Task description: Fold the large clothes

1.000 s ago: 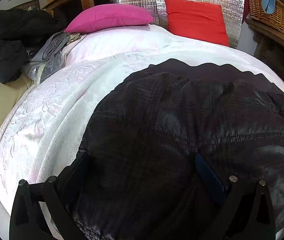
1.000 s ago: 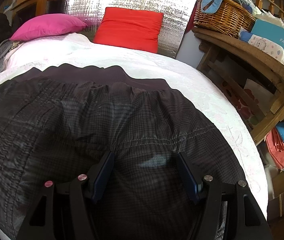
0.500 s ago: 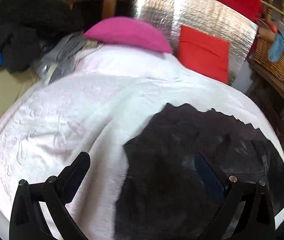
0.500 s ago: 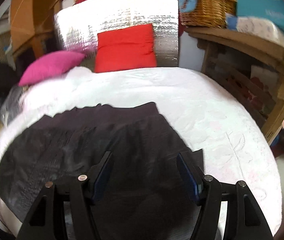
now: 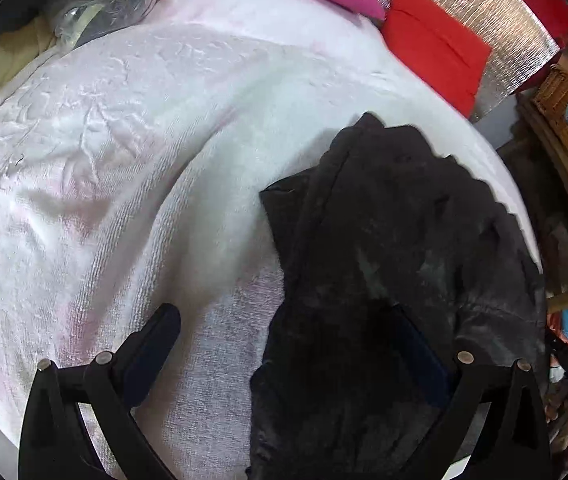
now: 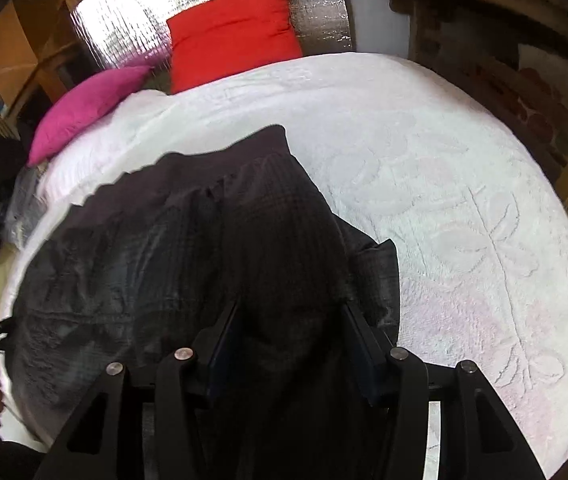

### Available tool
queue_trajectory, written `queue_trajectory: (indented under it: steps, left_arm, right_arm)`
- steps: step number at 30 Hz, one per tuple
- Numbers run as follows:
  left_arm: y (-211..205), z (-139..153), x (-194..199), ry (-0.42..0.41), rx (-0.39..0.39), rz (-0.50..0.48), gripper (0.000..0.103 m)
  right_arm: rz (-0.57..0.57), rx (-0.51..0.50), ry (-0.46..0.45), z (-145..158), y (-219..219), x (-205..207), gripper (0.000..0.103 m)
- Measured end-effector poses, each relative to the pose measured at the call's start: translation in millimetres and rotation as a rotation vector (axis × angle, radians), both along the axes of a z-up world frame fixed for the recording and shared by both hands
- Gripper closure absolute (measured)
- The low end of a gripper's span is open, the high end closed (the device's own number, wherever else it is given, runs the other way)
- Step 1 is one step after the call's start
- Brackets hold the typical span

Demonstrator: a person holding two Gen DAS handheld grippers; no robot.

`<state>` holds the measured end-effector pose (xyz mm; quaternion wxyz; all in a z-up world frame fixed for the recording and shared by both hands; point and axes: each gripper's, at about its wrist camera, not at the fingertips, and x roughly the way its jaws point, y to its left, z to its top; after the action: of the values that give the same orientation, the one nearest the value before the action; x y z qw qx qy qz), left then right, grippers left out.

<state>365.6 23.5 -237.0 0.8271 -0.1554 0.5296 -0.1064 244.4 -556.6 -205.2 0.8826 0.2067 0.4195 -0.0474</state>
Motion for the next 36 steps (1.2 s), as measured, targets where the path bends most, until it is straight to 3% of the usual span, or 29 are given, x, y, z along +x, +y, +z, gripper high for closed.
queue_trajectory:
  steps: [2,4,5,8,10,18,23,26,31,36]
  left_arm:
    - [2,5,2,-0.012,-0.068,-0.019,0.001]
    - [1,9,1,-0.009,-0.136,-0.043,0.001]
    - [2,10,2,-0.008,-0.154,-0.049,0.001]
    - [7,9,9,0.011,-0.195,-0.055,0.000]
    - [9,5,15,0.031,-0.218,-0.062,0.000]
    - [8,-18,44,0.152,-0.275,-0.120,0.000]
    - [-9,-22,47,0.166,-0.330,-0.210,0.000]
    - [-23,-22,45,0.168,-0.327,-0.264,0.000]
    - [-36,-23,47,0.170,-0.332,-0.286,0.000]
    - [-56,-18,41,0.135,-0.358,-0.339,0.000]
  right_arm:
    - [0.001,0.057,-0.035,5,-9,-9,0.047]
    - [-0.007,0.121,-0.075,9,-27,-17,0.037]
    - [-0.013,0.161,-0.084,9,-39,-21,0.032]
    - [-0.026,0.315,-0.109,0,-70,-29,0.030]
    - [-0.029,0.425,-0.085,-14,-87,-31,0.027]
    - [0.063,0.673,-0.016,-62,-101,-5,0.027]
    - [0.161,0.742,-0.022,-74,-89,-1,0.027]
    - [0.228,0.727,-0.024,-73,-72,10,0.025]
    - [0.305,0.702,-0.039,-69,-51,25,0.019]
    - [0.366,0.765,-0.052,-67,-27,36,0.016]
